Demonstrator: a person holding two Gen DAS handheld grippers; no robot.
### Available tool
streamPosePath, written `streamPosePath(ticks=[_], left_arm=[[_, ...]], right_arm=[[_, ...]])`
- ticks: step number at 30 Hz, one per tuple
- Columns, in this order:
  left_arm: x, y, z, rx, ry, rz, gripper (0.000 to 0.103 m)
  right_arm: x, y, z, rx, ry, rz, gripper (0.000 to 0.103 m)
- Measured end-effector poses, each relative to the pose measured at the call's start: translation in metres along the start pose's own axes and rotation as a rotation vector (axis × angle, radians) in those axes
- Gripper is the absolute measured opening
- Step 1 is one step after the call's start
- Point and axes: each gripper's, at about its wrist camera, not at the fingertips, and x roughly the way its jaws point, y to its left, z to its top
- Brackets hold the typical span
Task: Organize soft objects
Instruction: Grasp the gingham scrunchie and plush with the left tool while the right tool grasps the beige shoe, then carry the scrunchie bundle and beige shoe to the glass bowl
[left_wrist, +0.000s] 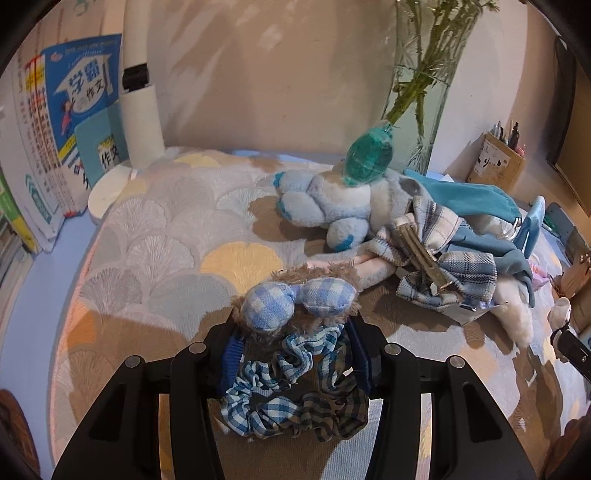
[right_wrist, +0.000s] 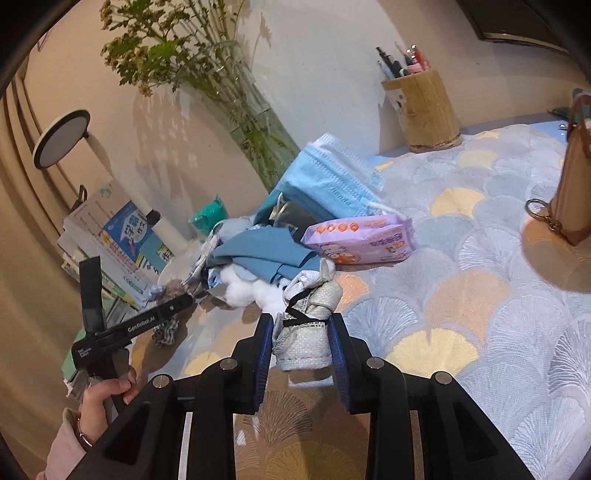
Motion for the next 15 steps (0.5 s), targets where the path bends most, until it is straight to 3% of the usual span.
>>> streamPosePath(ticks=[8, 15], left_arm=[[-0.009, 0.01, -0.013, -0.081, 0.003, 0.026, 0.048], [-0.02, -0.001, -0.027, -0.067, 0.006, 0.053, 0.048]], right_arm=[[-0.006, -0.003, -0.001, 0.018, -0.013, -0.001, 0.03], [-0.01, -0.003, -0.008, 0.019, 0.009, -0.022, 0.03]])
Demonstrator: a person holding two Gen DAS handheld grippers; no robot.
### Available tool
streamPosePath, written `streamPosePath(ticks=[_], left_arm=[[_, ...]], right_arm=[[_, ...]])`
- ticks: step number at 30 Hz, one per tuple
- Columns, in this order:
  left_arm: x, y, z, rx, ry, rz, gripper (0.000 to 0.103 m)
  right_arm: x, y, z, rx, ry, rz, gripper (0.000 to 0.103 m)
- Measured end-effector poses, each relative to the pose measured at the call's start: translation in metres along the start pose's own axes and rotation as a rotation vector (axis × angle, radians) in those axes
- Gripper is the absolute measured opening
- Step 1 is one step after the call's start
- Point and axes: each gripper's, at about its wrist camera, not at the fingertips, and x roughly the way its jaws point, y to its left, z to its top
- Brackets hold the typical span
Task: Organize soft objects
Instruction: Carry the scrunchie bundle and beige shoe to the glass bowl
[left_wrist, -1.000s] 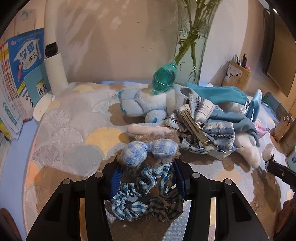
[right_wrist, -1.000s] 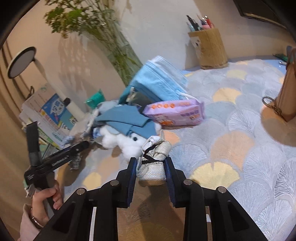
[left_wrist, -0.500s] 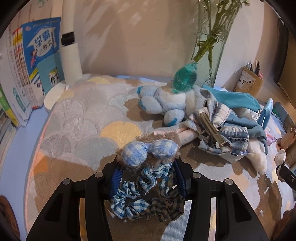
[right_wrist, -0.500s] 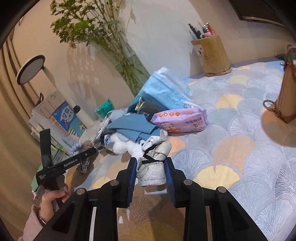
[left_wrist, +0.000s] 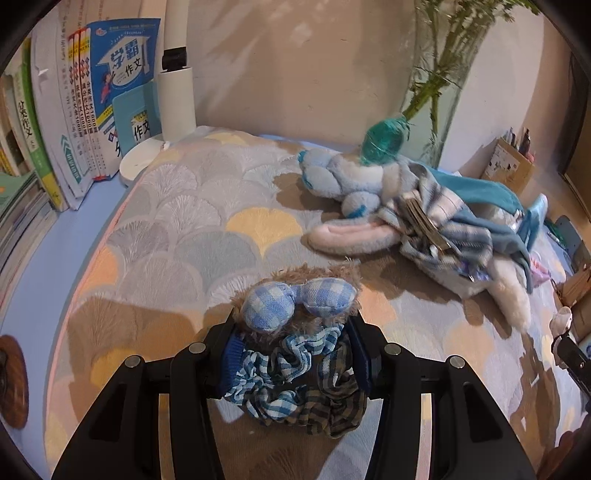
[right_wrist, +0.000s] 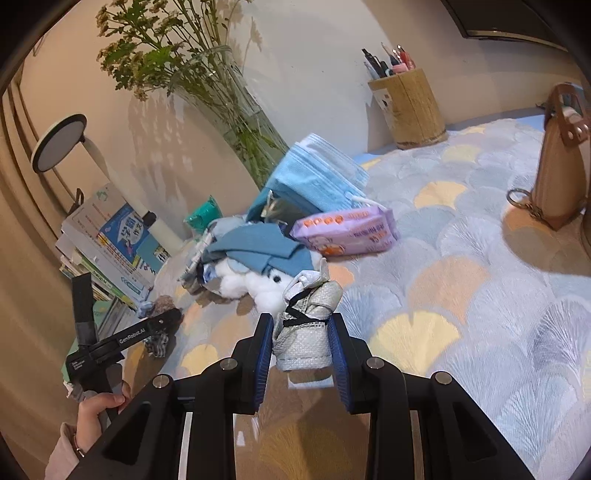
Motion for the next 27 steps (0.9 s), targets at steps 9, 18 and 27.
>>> streamPosePath(ticks=[9, 18, 27], left_arm=[[-0.024, -0.04, -0.033, 0.056, 0.008, -0.029, 0.048], [-0.031, -0.109, -0.05, 0.095, 0.057, -0.151, 0.048], [-0.053, -0.202, -0.057, 0.226, 0.057, -0.304, 0.048]], right_arm=[[-0.032, -0.013, -0.014, 0.032, -0.036, -0.029, 0.03], [-0.081, -0.012, -0.019, -0.034, -0.067, -0.036, 0.03], [-0.148, -0.036, 0.0, -0.03, -0.148, -0.054, 0.03]])
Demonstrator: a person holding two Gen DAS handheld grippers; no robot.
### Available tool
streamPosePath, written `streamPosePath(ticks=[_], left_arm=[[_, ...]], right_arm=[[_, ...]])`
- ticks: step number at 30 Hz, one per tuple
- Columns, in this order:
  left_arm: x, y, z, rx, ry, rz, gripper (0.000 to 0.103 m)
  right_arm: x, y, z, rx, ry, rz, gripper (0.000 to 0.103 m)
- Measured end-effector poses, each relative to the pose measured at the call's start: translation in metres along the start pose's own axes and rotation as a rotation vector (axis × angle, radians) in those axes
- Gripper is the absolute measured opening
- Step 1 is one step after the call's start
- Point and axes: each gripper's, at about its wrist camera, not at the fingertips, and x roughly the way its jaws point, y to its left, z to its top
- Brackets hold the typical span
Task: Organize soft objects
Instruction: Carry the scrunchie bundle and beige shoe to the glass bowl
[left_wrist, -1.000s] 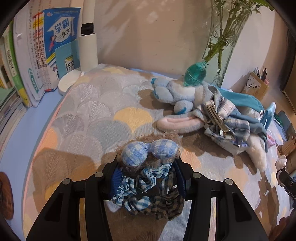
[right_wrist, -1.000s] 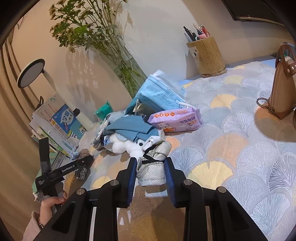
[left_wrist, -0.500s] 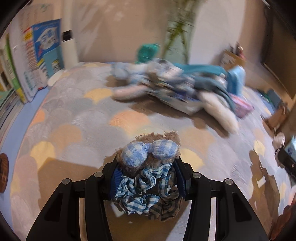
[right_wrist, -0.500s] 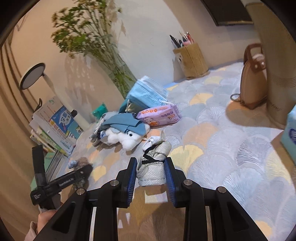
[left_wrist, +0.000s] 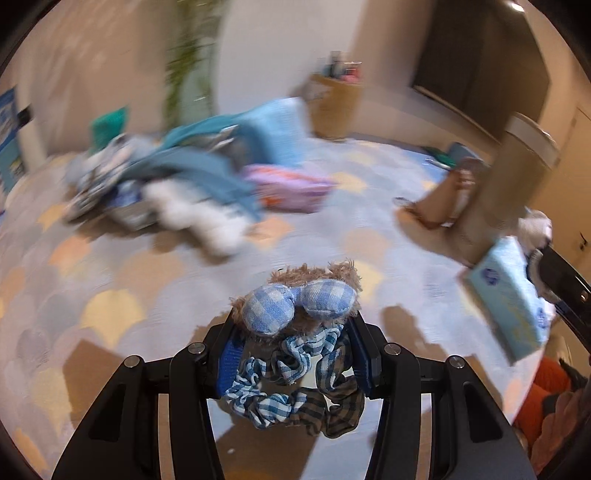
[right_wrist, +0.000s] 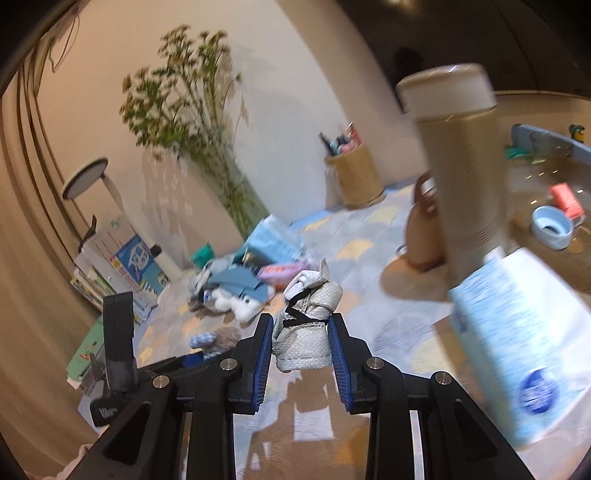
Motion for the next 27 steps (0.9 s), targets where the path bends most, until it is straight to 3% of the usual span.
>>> streamPosePath(ticks=[15, 20, 22, 27], left_arm=[[0.0, -0.156, 0.024, 0.231, -0.003, -0.244, 0.048], [0.003, -0.195, 0.029, 0.316, -0.017, -0.273, 0.048], [0.006, -0.204, 0.034, 0.309, -0.001, -0.311, 0.048], [0.01, -0.228, 0.044, 0.341, -0.024, -0.316, 0.048]], right_arm=[[-0.058, -0.085, 0.036, 0.106, -0.075, -0.102, 0.03], [-0.071, -0.112, 0.05, 0.134, -0.096, -0.148, 0.03], [-0.076, -0.123, 0.056, 0.148, -0.105, -0.171, 0.03], [-0.085, -0.159, 0.068, 0.245, -0.13, -0.207, 0.03]])
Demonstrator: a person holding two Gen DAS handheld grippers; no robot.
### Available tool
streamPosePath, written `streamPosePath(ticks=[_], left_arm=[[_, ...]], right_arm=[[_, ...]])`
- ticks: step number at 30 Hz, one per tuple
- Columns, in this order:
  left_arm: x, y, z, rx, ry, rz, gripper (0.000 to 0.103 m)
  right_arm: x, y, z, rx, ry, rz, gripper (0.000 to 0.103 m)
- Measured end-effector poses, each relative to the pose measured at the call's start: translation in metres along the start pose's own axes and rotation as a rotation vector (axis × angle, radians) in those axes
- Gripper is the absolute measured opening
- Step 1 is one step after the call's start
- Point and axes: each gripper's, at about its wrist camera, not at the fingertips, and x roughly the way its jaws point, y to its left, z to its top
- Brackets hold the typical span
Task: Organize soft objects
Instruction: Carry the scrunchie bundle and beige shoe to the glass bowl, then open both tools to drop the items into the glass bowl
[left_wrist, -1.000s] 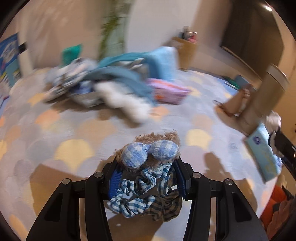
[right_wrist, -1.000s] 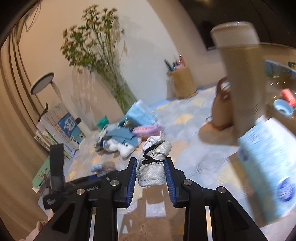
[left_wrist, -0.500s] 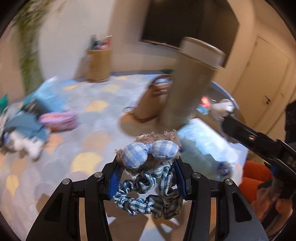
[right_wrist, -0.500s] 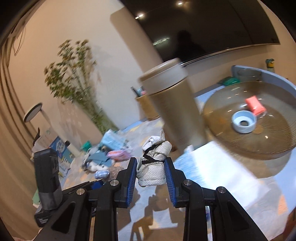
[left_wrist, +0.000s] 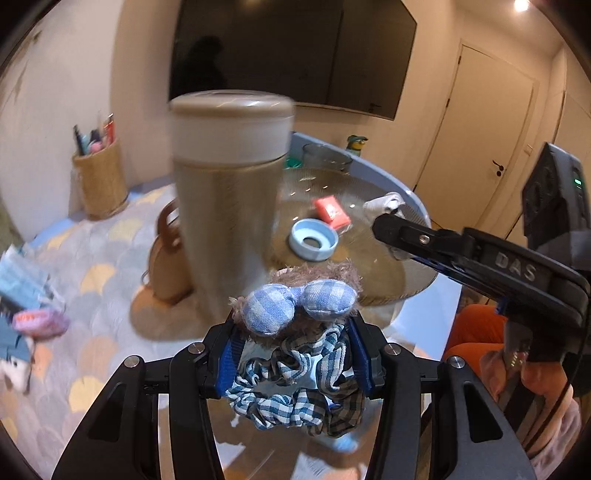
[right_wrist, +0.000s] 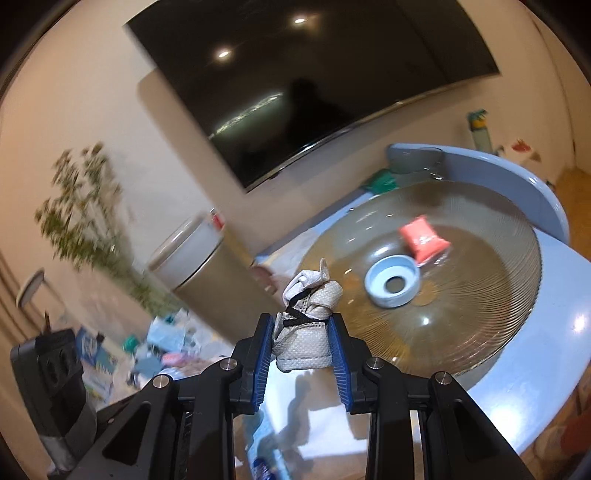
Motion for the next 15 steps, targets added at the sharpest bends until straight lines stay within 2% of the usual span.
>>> streamPosePath(ticks=[7, 10, 15], left_arm=[[0.02, -0.023, 0.022, 0.021, -0.014, 0.009, 0.048], [0.03, -0.028, 0.03, -0.011, -0.01, -0.004, 0.048], [0.045, -0.053, 0.041, 0.031, -0.019, 0.005, 0.048]], right_arm=[[0.007, -0.022, 0.038, 0.044, -0.016, -0.029, 0.03], [0.01, -0.024, 0.056, 0.021, -0.024, -0.057, 0.03], [0.018, -0.029, 0.079, -0.016, -0.035, -0.15, 0.03]])
